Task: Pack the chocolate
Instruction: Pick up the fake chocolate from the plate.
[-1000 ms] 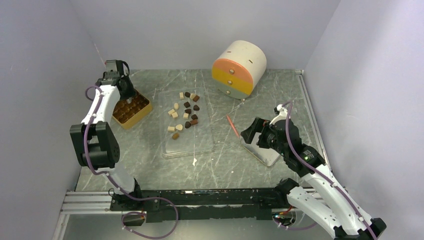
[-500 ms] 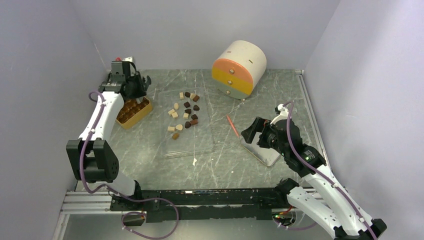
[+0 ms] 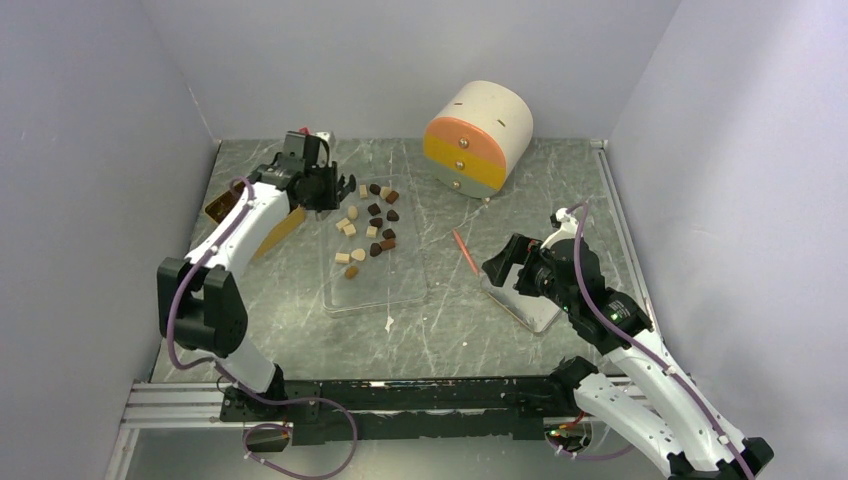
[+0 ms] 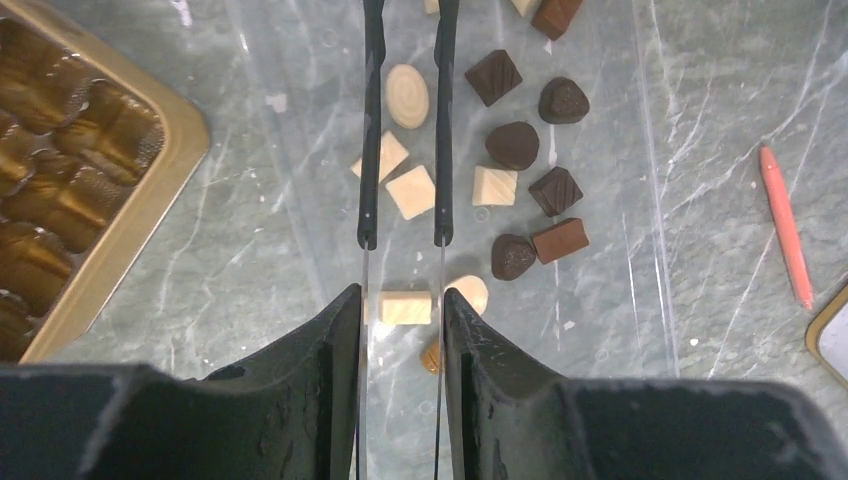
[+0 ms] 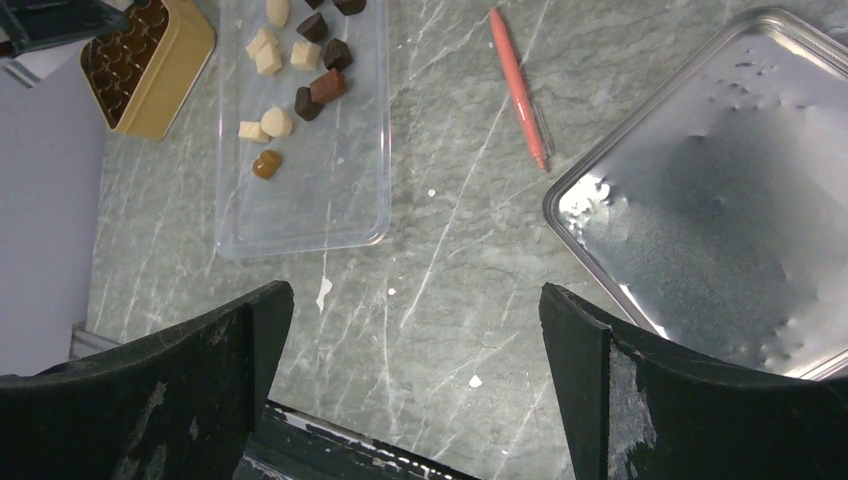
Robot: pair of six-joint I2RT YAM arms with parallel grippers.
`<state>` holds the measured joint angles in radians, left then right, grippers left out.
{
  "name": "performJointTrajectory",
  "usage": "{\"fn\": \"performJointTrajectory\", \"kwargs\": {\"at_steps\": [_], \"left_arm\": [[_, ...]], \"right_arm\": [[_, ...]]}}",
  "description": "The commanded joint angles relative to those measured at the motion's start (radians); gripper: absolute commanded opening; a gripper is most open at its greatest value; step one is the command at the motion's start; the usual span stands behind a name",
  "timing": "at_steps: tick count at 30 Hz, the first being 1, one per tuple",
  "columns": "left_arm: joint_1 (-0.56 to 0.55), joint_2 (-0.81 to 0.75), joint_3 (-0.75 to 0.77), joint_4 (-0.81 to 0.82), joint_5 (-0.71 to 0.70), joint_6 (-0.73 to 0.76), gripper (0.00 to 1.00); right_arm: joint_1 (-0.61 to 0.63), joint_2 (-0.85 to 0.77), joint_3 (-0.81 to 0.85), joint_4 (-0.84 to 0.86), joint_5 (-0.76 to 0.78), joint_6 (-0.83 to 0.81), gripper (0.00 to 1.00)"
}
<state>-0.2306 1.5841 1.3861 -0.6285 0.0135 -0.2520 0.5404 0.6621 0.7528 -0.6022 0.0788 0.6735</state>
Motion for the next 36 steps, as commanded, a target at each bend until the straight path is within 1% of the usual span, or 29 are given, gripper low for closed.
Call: {"fn": "performJointTrajectory", "kwargs": {"at_steps": [1,4,7,13,16,20,24,31,36], "left_arm": [[-0.034,0.055,0.082,-0.018,-0.052,0.008,0.37],[-0.043,0.039,0.065,-0.057,-0.075,0.006,0.37],[-0.047,-0.01,0.02,-0.091,-0.079,0.014,0.38],[-0.05,-0.106,-0.061,-0.199,-0.028,0.031,0.38],[-0.055,-0.166,-0.124,-0.235,-0.044,0.035,0.39],[-0.055,-0.21,-0.165,-0.31,-0.048,0.039,0.4],[-0.056,-0.26,-0.239,-0.287,0.026,0.046,0.41],[-0.056,-0.282,-0.276,-0.256,0.055,0.042,0.42],[-0.058,-0.286,-0.291,-0.264,0.068,0.046,0.42]], "right_arm": [[0.003,-0.001,0.045,0.014,0.019,0.006,0.99],[0.003,-0.008,0.052,-0.003,0.027,0.006,0.99],[0.003,-0.019,0.049,-0.01,0.032,0.009,0.99],[0.003,-0.009,0.051,0.005,0.023,0.006,0.99],[0.003,0.008,0.065,0.0,0.03,-0.005,0.99],[0.003,0.016,0.08,0.0,0.032,-0.014,0.99],[0.003,0.013,0.079,0.005,0.039,-0.014,0.99],[0.003,0.012,0.064,0.008,0.029,-0.003,0.99],[0.003,-0.008,0.054,0.005,0.037,0.002,0.99]]}}
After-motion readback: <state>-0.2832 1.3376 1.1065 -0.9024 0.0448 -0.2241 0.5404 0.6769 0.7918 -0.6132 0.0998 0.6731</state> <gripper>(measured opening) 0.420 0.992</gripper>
